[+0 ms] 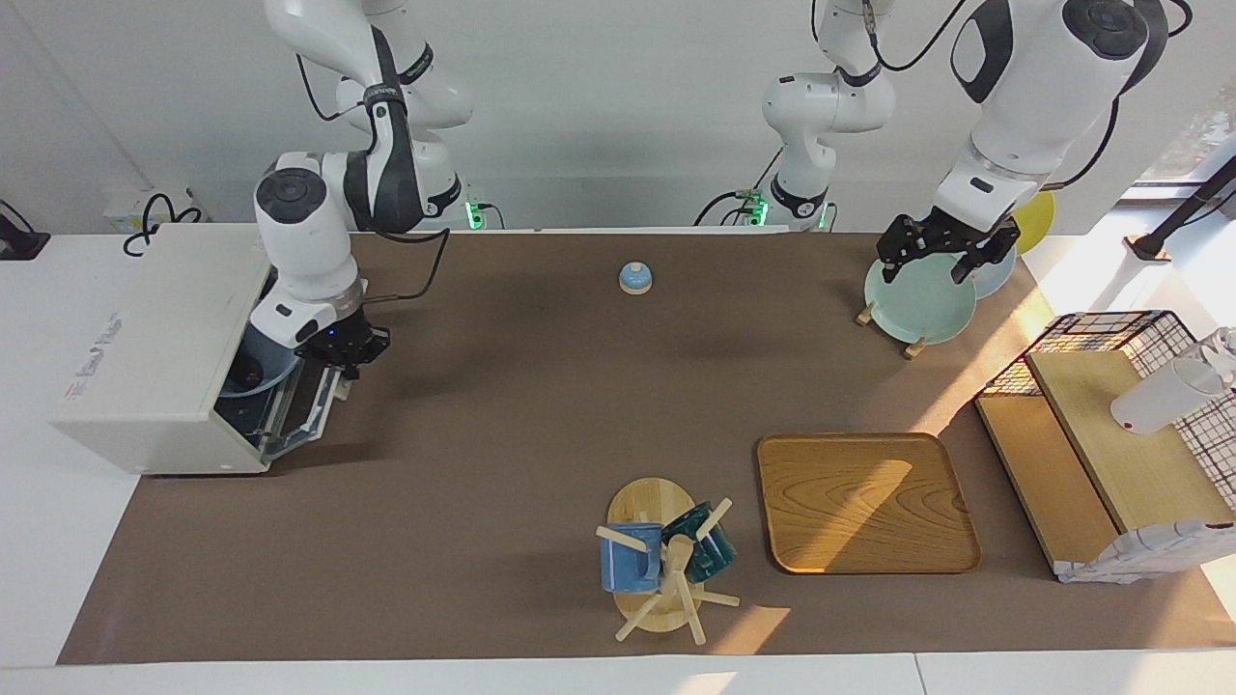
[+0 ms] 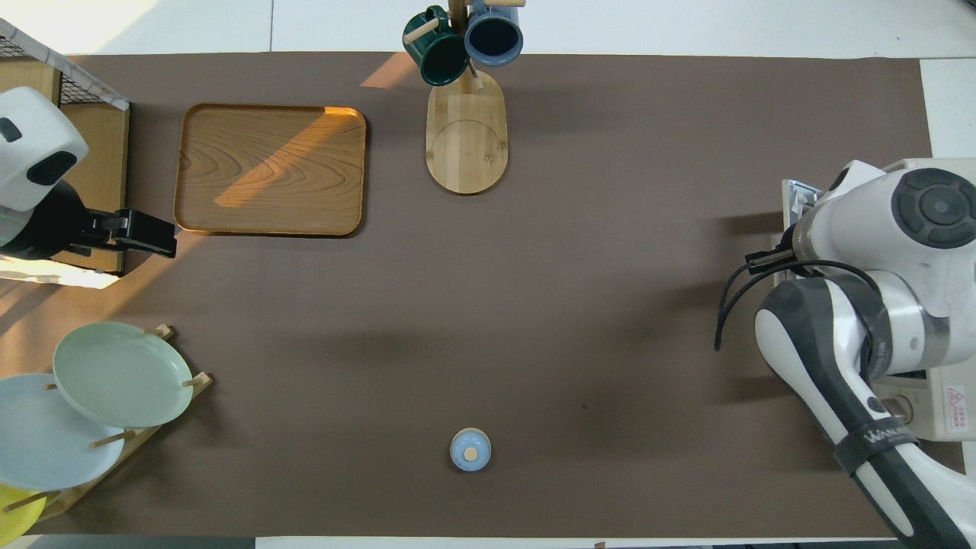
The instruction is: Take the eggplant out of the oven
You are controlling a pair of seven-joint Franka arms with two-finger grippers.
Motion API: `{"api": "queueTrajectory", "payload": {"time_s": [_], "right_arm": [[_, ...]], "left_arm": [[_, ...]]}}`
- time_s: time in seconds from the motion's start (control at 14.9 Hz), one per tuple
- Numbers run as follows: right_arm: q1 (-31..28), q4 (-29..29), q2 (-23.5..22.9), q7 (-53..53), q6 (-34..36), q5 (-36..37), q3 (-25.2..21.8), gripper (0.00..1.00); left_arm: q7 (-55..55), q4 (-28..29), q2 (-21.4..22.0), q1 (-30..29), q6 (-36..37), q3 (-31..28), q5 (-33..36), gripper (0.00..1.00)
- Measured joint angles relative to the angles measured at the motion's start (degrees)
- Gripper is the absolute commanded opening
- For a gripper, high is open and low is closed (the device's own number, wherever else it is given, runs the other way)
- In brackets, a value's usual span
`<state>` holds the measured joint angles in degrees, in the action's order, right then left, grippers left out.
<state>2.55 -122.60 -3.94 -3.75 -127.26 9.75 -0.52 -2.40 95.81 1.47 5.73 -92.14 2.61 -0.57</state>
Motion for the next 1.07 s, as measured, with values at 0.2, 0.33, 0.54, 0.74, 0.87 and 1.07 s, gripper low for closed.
{"api": "queueTrajectory", "payload": {"time_s": [0.2,0.33,0.54,0.74,0.87,1.07], "right_arm": [[0.4,-1.6,-3.6,1.0,-5.5,-1.9,0.2,0.00],[0.3,-1.7,-5.3,1.0,-6.8,-3.2,0.1,0.00],[0.1,-1.6,-7.0,1.6,-7.8,-4.1,0.1,0.00],[0.4,-1.4,-7.3,3.6,-7.8,-4.9,0.2,0.00],[1.8,-1.1,-7.3,4.9,-7.7,-7.6,0.3,0.00],[4.7,1.4,-7.0,7.0,-3.4,-8.6,0.3,0.16]], "left_arm": [[0.0,0.0,0.0,0.0,0.0,0.0,0.0,1.00],[0.0,0.0,0.0,0.0,0.0,0.0,0.0,1.00],[0.0,0.0,0.0,0.0,0.0,0.0,0.0,1.00],[0.0,0.0,0.0,0.0,0.0,0.0,0.0,1.00],[0.0,0.0,0.0,0.0,0.0,0.0,0.0,1.00],[0.0,0.0,0.0,0.0,0.0,0.0,0.0,1.00]]}}
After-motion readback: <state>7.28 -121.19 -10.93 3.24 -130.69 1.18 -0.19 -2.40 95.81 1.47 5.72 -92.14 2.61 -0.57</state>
